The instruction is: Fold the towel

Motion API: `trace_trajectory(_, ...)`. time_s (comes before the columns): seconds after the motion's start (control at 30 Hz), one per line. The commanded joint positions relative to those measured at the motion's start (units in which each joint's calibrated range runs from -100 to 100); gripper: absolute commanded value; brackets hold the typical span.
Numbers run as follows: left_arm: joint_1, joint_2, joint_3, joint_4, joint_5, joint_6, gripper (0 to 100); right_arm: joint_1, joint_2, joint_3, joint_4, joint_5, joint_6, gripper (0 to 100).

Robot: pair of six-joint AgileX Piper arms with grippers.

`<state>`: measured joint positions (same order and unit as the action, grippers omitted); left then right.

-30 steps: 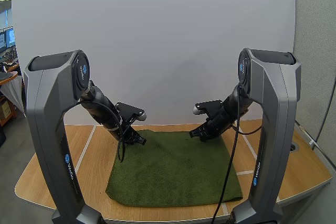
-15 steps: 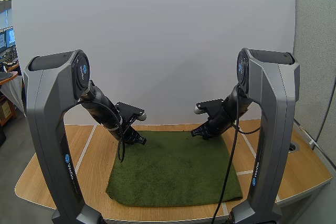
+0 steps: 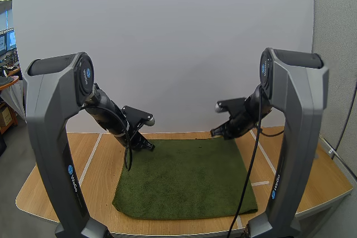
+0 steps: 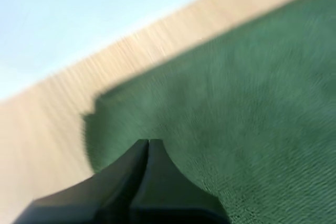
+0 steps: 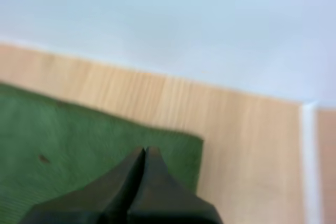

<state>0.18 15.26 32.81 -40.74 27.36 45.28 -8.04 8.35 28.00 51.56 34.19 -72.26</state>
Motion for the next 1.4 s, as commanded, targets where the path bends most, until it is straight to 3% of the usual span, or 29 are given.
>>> trace_trajectory(0.0,0.01,-5.58,-0.19,-0.55,0.45,-1.15,6,-1.11,-2.91,0.28,-0.40,2.85,0.89,0)
trace_trajectory(0.17,0.47,-13.77,-0.19,-1.20,5.51,-1.15,28,-4.18,-2.26,0.28,-0.40,9.35,1.80,4)
trace_trajectory(0.23,0.72,-16.66,-0.19,-1.20,7.24,-1.15,40,-4.95,-1.80,0.28,-0.26,10.06,1.80,29)
trace_trajectory(0.37,0.73,-20.79,-0.19,-1.20,9.83,-1.15,62,-5.31,-1.54,0.28,-0.26,7.19,1.48,90)
trace_trajectory(0.4,0.73,-21.64,-0.19,-1.20,10.59,-1.15,66,-5.23,-1.40,0.28,-0.26,6.63,0.76,98)
trace_trajectory(0.43,0.73,-22.52,-0.19,-1.20,11.36,-1.15,69,-5.08,-1.18,0.28,-0.18,5.92,-0.25,99)
trace_trajectory(0.63,0.73,-24.20,-0.19,-1.20,14.80,-3.18,70,-5.00,1.59,0.28,0.89,5.02,-0.76,90)
trace_trajectory(0.7,0.73,-24.20,-0.19,-1.20,16.60,-3.22,70,-5.00,1.77,0.28,2.40,7.22,-1.61,81)
trace_trajectory(0.77,0.73,-24.07,-0.19,-1.20,17.00,-3.37,70,-5.00,1.77,0.28,5.61,11.35,-4.72,64)
trace_trajectory(0.9,0.73,-24.07,-0.19,-1.20,16.82,-3.94,65,-5.00,1.77,0.28,10.52,13.07,-7.59,0)
trace_trajectory(1.13,0.73,-24.07,-0.19,-1.20,16.82,-4.27,33,-4.71,3.46,0.28,15.68,8.73,-12.90,0)
trace_trajectory(1.37,0.73,-24.07,-0.19,-0.99,16.46,-4.27,8,-3.13,7.52,-2.13,15.94,10.16,-12.74,0)
